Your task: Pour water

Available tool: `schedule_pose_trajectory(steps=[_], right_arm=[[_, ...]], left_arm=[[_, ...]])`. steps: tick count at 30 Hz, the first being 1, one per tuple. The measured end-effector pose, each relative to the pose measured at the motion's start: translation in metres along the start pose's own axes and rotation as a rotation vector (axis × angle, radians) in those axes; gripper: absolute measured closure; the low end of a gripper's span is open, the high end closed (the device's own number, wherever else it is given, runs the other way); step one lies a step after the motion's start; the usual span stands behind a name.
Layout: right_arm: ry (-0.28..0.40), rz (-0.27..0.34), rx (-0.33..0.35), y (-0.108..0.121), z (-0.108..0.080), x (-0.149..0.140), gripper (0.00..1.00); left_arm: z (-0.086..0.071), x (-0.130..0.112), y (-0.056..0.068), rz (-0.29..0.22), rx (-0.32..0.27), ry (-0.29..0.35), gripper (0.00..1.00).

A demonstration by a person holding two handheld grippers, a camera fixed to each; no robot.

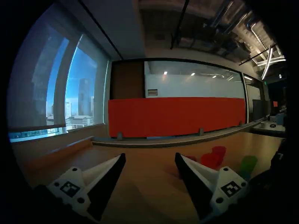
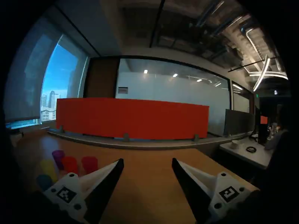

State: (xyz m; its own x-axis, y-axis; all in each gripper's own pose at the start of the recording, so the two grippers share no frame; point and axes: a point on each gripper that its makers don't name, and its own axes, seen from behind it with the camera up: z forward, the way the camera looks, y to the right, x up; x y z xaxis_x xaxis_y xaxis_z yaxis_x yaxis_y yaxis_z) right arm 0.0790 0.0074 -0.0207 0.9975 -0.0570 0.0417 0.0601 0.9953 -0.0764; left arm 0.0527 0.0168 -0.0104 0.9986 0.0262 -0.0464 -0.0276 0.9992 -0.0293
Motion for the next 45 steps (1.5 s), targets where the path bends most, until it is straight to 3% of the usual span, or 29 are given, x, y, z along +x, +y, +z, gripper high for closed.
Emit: schedule_pose_trajectory(steps=[5, 20, 45], right_arm=[[-0.010, 0.002, 0.003, -0.003, 0.002, -0.003, 0.01], [-0.045, -0.001, 0.025, -0.017, 0.004, -0.012, 0.01], [-0.043, -0.012, 0.006, -0.010, 0.003, -0.009, 0.01]], left_arm=[[0.003, -0.013, 0.000, 0.033, 0.007, -0.007, 0.02], [0.006, -0.036, -0.014, 0.002, 0.042, -0.008, 0.02], [0.010, -0.052, -0.012, -0.029, 0.021, -0.045, 0.02]])
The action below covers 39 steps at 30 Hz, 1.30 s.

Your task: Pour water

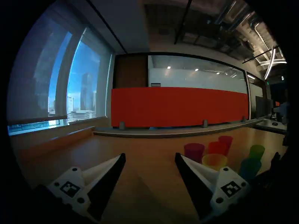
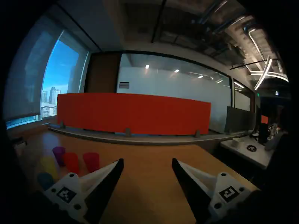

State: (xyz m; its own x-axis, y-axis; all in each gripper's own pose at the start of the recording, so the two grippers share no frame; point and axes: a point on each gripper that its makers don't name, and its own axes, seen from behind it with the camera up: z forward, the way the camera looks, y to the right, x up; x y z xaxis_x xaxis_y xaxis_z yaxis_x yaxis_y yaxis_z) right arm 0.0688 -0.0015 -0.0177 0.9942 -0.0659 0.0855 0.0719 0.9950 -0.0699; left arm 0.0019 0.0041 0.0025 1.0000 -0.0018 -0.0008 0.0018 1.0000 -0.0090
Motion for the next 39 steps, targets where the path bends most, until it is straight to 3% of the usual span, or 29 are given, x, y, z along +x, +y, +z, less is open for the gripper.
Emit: schedule_pose_trajectory(steps=[17, 30, 39], right_arm=[[0.024, -0.002, -0.011, 0.009, -0.001, 0.002, 0.01], [0.130, -0.033, 0.000, 0.009, -0.004, 0.009, 0.01], [0.154, 0.008, 0.028, 0.000, 0.008, -0.008, 0.01]], left_arm=[[0.000, -0.002, 0.001, 0.001, -0.004, -0.001, 0.02], [0.000, -0.001, 0.001, 0.002, -0.004, -0.001, 0.02], [0.000, -0.001, 0.001, 0.001, -0.004, -0.001, 0.02]])
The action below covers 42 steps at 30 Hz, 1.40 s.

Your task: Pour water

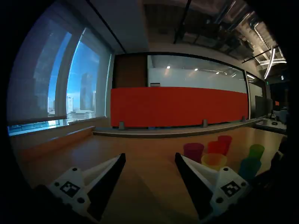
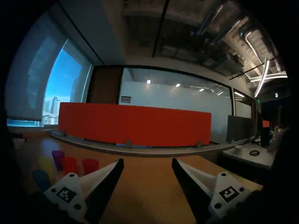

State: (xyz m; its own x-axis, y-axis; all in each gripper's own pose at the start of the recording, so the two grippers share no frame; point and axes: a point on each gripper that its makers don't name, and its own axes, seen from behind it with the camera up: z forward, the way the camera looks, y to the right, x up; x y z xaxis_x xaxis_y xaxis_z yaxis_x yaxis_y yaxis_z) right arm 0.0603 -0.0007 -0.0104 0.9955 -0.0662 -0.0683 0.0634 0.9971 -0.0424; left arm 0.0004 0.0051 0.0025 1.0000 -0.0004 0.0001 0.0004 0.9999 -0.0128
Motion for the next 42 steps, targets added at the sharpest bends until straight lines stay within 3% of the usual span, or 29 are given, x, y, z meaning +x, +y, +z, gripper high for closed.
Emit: schedule_pose_trajectory(steps=[8, 20, 42], right_arm=[[-0.029, 0.070, 0.016, 0.000, 0.007, -0.029, 0.01], [-0.057, 0.115, 0.042, -0.001, 0.008, -0.053, 0.01], [-0.069, 0.063, 0.046, -0.006, 0.010, -0.062, 0.01]], left_arm=[[0.000, 0.000, 0.000, 0.000, 0.000, 0.000, 0.02], [0.000, 0.000, 0.000, 0.000, 0.000, 0.000, 0.02], [0.000, 0.000, 0.000, 0.000, 0.000, 0.000, 0.02]])
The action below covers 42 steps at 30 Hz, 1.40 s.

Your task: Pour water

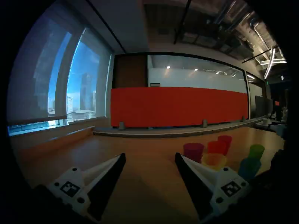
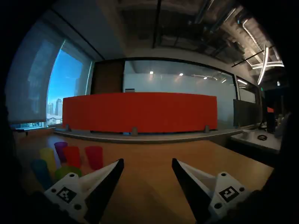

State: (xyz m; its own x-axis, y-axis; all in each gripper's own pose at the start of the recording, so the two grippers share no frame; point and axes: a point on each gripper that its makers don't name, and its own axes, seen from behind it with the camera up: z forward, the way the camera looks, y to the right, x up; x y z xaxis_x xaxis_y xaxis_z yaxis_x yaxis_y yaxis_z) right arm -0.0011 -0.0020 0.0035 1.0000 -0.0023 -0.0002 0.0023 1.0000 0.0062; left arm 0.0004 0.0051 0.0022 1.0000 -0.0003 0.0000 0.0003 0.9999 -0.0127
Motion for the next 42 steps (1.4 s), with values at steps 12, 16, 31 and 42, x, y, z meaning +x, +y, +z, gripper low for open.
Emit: schedule_pose_trajectory(steps=[12, 16, 31, 42], right_arm=[[-0.001, 0.002, 0.005, -0.0011, -0.0045, 0.0000, 0.01], [-0.001, 0.002, 0.005, -0.0009, -0.0050, 0.0003, 0.01], [-0.002, 0.001, 0.005, -0.0009, -0.0051, 0.0000, 0.01], [-0.002, 0.001, 0.004, -0.0009, -0.0048, -0.0008, 0.01]], left_arm=[[-0.0001, -0.0003, 0.0003, 0.000, 0.000, 0.000, 0.02], [-0.0001, -0.0003, 0.0001, 0.000, 0.000, 0.000, 0.02], [0.0008, -0.0002, -0.0001, 0.000, 0.000, 0.000, 0.02], [0.0004, 0.0002, 0.0003, 0.000, 0.000, 0.000, 0.02]])
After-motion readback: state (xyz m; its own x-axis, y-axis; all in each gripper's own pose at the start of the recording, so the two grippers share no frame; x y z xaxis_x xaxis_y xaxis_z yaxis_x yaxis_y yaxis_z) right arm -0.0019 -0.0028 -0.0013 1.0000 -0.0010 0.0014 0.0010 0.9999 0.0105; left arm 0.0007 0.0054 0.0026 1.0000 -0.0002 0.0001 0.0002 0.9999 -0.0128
